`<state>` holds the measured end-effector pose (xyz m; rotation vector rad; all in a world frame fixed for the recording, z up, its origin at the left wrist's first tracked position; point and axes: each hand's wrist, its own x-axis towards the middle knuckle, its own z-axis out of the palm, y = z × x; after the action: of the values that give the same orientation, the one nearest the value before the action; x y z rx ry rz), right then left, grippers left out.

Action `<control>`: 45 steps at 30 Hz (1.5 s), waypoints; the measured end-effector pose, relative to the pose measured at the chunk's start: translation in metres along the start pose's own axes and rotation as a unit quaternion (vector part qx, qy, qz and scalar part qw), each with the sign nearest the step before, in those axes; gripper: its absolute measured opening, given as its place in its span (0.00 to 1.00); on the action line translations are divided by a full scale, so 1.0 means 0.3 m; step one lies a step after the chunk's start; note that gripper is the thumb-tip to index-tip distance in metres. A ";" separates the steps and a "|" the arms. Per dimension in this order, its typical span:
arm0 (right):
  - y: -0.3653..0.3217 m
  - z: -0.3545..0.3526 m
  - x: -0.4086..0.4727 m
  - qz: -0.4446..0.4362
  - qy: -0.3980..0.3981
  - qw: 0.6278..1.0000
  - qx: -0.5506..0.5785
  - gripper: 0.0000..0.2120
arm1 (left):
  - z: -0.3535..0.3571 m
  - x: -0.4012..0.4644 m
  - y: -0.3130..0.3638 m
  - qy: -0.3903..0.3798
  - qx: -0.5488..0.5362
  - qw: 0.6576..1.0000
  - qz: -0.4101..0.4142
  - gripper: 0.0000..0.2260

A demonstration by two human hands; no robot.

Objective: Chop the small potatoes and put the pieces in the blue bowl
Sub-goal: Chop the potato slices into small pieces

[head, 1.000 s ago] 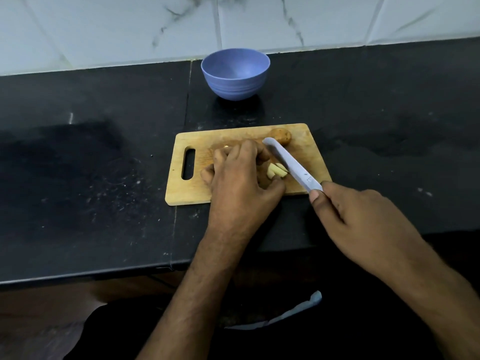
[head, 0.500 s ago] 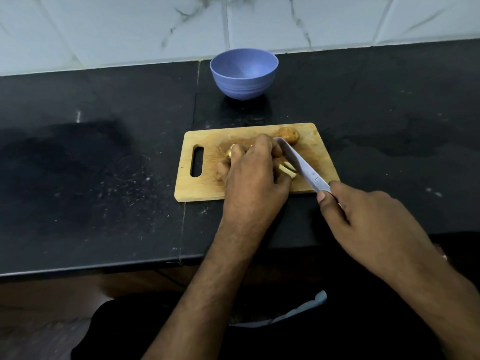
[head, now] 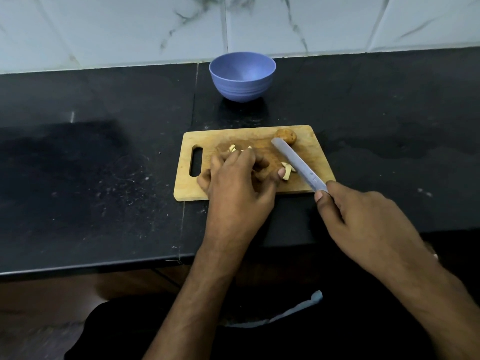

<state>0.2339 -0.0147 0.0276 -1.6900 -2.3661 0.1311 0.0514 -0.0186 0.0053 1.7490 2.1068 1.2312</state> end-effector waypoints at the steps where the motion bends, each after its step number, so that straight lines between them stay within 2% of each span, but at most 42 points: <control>1: 0.001 0.000 0.000 0.001 0.000 1.000 0.002 0.17 | -0.005 -0.009 -0.008 -0.005 0.013 1.000 0.001 0.11; 5: -0.002 -0.008 -0.018 -0.006 -0.016 1.000 0.004 0.17 | -0.013 -0.017 -0.012 -0.041 0.062 0.997 -0.005 0.09; 10: -0.008 -0.010 -0.032 -0.003 -0.007 1.000 0.014 0.15 | -0.014 -0.009 -0.009 -0.046 0.074 0.996 -0.019 0.14; 14: -0.001 -0.009 -0.025 -0.012 -0.008 1.000 0.014 0.15 | -0.004 0.000 0.000 -0.040 0.084 0.995 -0.023 0.10; 20: -0.013 -0.006 -0.041 -0.013 -0.017 1.000 -0.012 0.10 | 0.012 0.011 0.008 -0.017 0.107 0.994 0.004 0.04; 29: -0.017 -0.044 -0.065 -0.002 -0.083 0.996 0.010 0.15 | 0.034 0.008 0.016 -0.015 0.180 0.984 0.006 0.10; 38: -0.064 -0.046 -0.062 0.013 -0.125 0.992 0.010 0.12 | 0.039 0.010 0.011 -0.016 0.174 0.984 -0.009 0.10; 45: -0.078 -0.009 -0.001 -0.004 -0.096 0.995 0.020 0.12 | 0.029 0.003 0.006 0.005 0.141 0.990 -0.031 0.04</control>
<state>0.2129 -0.0229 0.0350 -1.7196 -2.4866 0.3511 0.0575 -0.0134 0.0012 1.7656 2.4214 0.9674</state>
